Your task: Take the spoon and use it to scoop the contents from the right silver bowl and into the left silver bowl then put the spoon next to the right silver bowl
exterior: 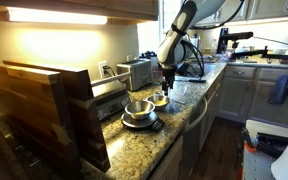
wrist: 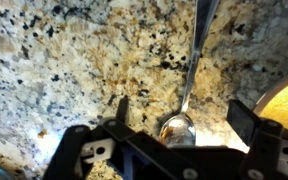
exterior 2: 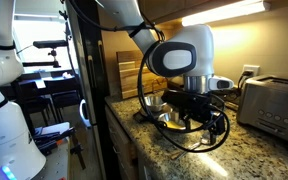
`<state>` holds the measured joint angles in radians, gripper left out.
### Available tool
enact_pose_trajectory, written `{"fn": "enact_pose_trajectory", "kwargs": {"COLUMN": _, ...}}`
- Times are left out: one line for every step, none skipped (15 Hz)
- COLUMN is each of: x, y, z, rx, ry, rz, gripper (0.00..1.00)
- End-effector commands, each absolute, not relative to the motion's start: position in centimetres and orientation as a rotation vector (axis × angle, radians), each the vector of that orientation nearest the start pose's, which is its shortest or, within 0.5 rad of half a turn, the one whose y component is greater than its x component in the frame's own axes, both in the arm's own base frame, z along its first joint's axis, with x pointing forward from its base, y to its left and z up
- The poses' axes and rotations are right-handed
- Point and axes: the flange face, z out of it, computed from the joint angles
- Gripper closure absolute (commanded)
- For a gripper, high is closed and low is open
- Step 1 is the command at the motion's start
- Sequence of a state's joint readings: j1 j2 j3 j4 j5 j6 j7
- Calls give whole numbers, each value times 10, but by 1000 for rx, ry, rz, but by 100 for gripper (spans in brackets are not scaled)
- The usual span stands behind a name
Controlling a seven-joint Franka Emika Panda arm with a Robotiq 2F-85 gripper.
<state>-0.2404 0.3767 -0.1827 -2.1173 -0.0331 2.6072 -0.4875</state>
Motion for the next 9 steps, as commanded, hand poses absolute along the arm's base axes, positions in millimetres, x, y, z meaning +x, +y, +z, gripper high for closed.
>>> {"fn": "enact_pose_trajectory", "kwargs": {"x": 531, "y": -231, "z": 249, "rx": -3252, "ry": -203, "rz": -127, "gripper": 0}}
{"fn": "enact_pose_trajectory", "kwargs": {"x": 531, "y": -229, "z": 249, "rx": -3249, "ry": -213, "rz": -126, "gripper": 0}}
{"fn": "enact_pose_trajectory", "kwargs": {"x": 532, "y": -226, "z": 248, "rx": -3248, "ry": -221, "rz": -125, "gripper": 0}}
{"fn": "enact_pose_trajectory", "kwargs": {"x": 532, "y": -224, "z": 248, "rx": -3243, "ry": -227, "rz": -122, "gripper": 0}}
{"fn": "enact_pose_trajectory", "kwargs": {"x": 532, "y": -222, "z": 248, "rx": -3242, "ry": -234, "rz": -119, "gripper": 0}}
{"fn": "enact_pose_trajectory", "kwargs": {"x": 531, "y": -220, "z": 247, "rx": -3243, "ry": -242, "rz": -118, "gripper": 0}}
{"fn": "enact_pose_trajectory", "kwargs": {"x": 531, "y": -218, "z": 246, "rx": -3240, "ry": -251, "rz": -115, "gripper": 0}}
{"fn": "enact_pose_trajectory", "kwargs": {"x": 530, "y": -216, "z": 246, "rx": -3238, "ry": -259, "rz": -113, "gripper": 0}}
{"fn": "enact_pose_trajectory", "kwargs": {"x": 530, "y": -214, "z": 245, "rx": -3237, "ry": -265, "rz": -111, "gripper": 0}}
